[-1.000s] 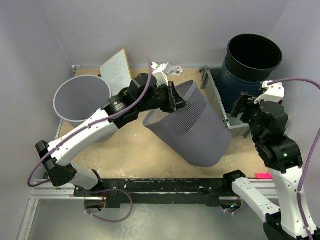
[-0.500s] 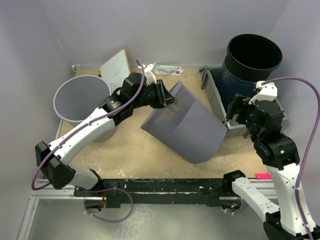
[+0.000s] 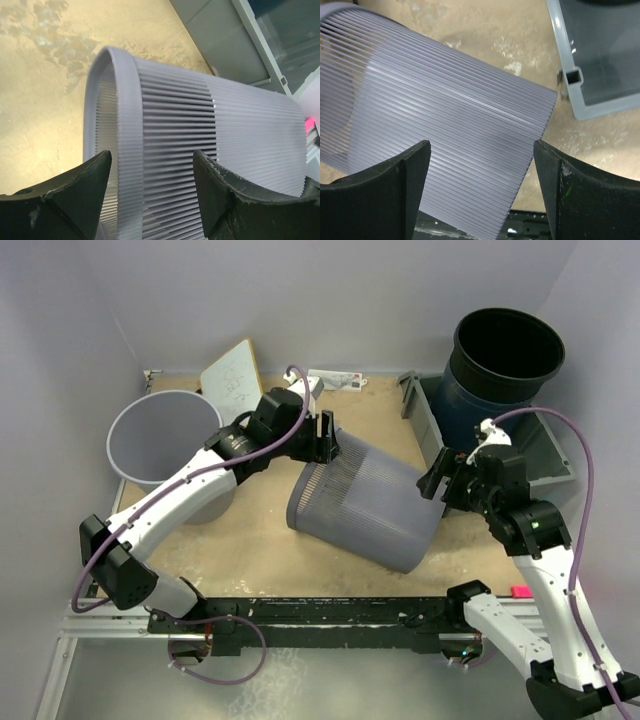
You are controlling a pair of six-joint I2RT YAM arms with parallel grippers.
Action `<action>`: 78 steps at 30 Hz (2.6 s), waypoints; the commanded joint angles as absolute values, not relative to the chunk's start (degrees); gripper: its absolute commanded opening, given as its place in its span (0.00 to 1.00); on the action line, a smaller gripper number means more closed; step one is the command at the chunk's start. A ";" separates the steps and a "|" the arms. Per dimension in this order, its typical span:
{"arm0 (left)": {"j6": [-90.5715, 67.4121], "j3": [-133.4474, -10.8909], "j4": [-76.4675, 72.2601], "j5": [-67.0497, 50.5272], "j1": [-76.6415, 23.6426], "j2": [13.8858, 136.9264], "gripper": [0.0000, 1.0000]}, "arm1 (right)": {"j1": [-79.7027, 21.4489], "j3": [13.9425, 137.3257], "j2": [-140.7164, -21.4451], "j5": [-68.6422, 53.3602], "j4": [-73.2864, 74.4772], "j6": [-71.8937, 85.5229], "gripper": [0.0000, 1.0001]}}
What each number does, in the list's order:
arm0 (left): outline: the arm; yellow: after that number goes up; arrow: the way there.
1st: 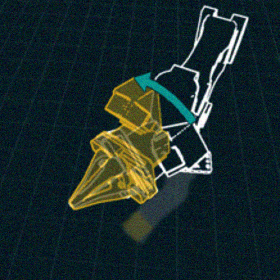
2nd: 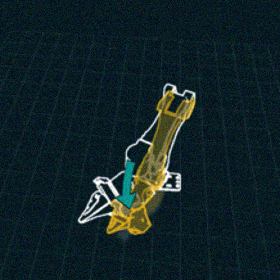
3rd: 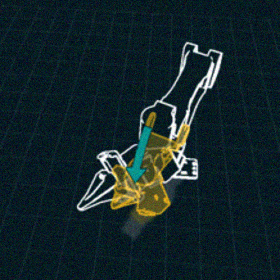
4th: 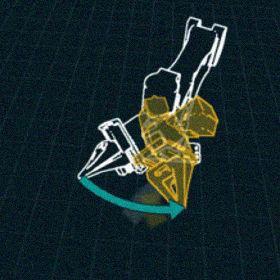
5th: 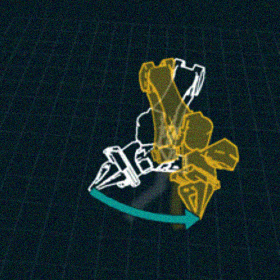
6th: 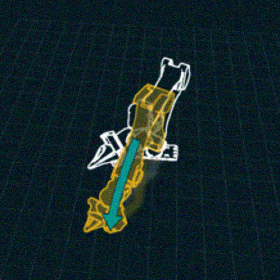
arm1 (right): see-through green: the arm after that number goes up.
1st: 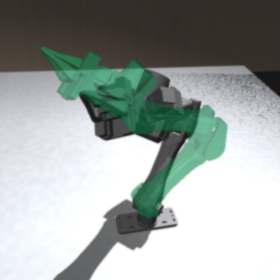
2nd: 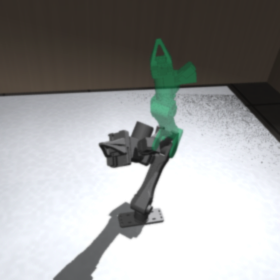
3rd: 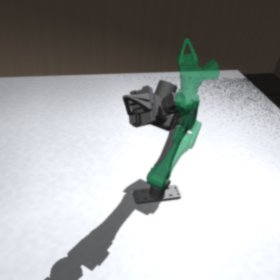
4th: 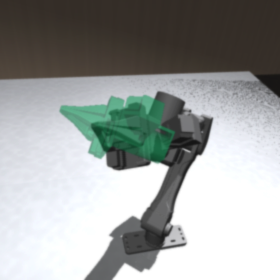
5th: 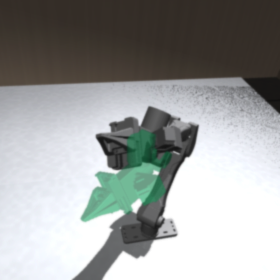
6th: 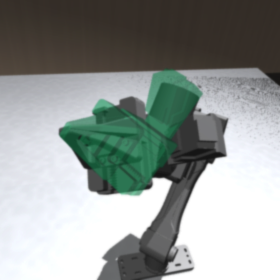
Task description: Turn the large container upside down
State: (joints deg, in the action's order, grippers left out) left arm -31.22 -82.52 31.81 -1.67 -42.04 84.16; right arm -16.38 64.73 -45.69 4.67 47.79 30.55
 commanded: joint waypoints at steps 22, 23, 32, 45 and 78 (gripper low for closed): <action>-31.27 -80.02 34.48 13.57 -42.26 76.67 0.49 | -16.44 44.79 -27.34 -6.67 41.70 45.98 0.86; -31.29 -79.93 34.56 13.51 -42.26 76.94 0.46 | -16.44 44.81 -27.54 -6.99 40.91 45.87 0.86; -32.17 -74.82 32.90 14.42 -42.25 78.78 0.25 | -16.43 46.75 -27.80 -10.73 36.77 47.92 0.85; -31.46 -71.47 31.65 16.70 -42.27 80.22 0.23 | -16.44 51.15 -27.82 -18.63 26.40 47.56 0.80; -30.32 -73.76 28.95 18.18 -42.22 85.36 0.30 | -18.73 53.27 -50.92 -32.10 -11.38 54.50 0.79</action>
